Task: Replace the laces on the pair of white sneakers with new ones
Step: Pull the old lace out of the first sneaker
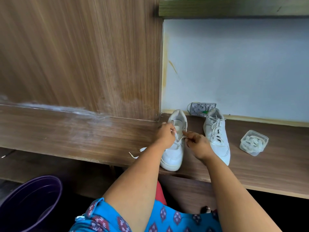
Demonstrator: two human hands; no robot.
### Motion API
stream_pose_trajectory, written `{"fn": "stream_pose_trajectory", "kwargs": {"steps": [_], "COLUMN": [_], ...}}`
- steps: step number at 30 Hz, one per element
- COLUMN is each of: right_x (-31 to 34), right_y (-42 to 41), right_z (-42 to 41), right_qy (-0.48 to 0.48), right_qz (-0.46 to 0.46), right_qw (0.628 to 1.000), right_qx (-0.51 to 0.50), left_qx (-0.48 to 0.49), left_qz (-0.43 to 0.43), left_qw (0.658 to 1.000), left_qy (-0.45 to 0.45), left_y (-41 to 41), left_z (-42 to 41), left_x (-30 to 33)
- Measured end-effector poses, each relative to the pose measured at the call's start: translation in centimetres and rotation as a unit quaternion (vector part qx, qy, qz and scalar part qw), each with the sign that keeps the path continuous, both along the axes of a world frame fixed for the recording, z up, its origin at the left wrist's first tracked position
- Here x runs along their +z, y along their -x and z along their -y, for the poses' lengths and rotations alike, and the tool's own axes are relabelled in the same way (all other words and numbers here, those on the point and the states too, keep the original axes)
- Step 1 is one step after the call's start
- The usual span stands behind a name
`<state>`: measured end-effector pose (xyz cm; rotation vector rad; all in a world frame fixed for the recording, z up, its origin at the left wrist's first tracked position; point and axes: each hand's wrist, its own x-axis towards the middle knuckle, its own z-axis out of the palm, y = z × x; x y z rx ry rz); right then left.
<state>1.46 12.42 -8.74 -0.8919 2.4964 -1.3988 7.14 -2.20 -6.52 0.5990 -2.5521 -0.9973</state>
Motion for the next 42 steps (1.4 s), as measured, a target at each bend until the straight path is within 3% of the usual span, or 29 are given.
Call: {"fn": "stream_pose_trajectory", "kwargs": {"steps": [4,8,11,13,16,19,21,25,26,27,29,31,33,35,37,39,42], "right_x": [-0.2,-0.2,-0.1,0.0,0.5,2.0,3.0,2.0,1.5,1.2,1.8,2.8,3.7,4.6,5.2,5.7,6.1], "right_y": [0.1,0.1,0.0,-0.1,-1.2,-3.5,-5.5,-8.0,-8.3,-8.4,-8.2,-7.2,-6.0,-5.3,-5.1,-5.1,-5.6], "right_z": [0.1,0.2,0.2,0.2,0.8,2.6,4.2,7.2,8.0,8.7,9.9,10.8,11.7,12.2,13.0,13.9,15.4], "right_qy": [0.001,-0.011,-0.021,-0.037,-0.062,-0.012,0.027,0.067,0.069,0.063,0.065,0.058,-0.072,-0.242,-0.275,-0.306,-0.442], "right_qz": [-0.005,-0.037,-0.056,-0.055,-0.088,-0.100,-0.061,0.021,0.022,0.014,0.001,-0.031,-0.098,-0.142,-0.144,-0.172,-0.183], "right_qw": [1.000,0.999,0.998,0.998,0.994,0.995,0.996,0.989,0.989,0.993,0.998,0.998,0.992,0.956,0.945,0.929,0.857], "right_qx": [-0.002,-0.004,-0.002,0.005,0.011,0.025,0.062,0.133,0.126,0.100,0.025,-0.009,0.039,0.088,0.102,0.121,0.193], "left_qx": [-0.011,0.088,0.167,0.137,0.088,0.041,0.016,-0.039,-0.042,-0.027,0.035,0.092,0.097,0.050,-0.001,-0.021,-0.054], "left_qz": [0.015,-0.093,-0.161,-0.174,-0.204,-0.255,-0.261,-0.293,-0.308,-0.320,-0.320,-0.258,-0.143,-0.034,0.110,0.220,0.262], "left_qw": [0.999,0.992,0.963,0.927,0.838,0.776,0.756,0.679,0.682,0.707,0.805,0.906,0.960,0.987,0.994,0.969,0.959], "left_qy": [-0.037,-0.014,-0.136,-0.304,-0.499,-0.575,-0.600,-0.672,-0.662,-0.629,-0.499,-0.322,-0.220,-0.150,-0.009,0.112,0.098], "left_y": [0.0,-0.1,-0.1,-0.2,-1.0,-1.8,-2.3,-3.9,-4.5,-4.9,-5.4,-5.9,-6.4,-6.8,-7.4,-8.3,-9.6], "left_z": [0.3,0.2,1.0,1.2,1.7,1.8,1.3,1.5,2.0,2.9,5.0,7.0,8.4,9.5,10.8,12.4,14.2], "left_x": [-0.8,0.3,0.8,0.8,2.5,5.1,6.1,8.4,9.0,9.2,8.2,5.6,2.1,-1.0,-2.4,-2.2,-1.2]}}
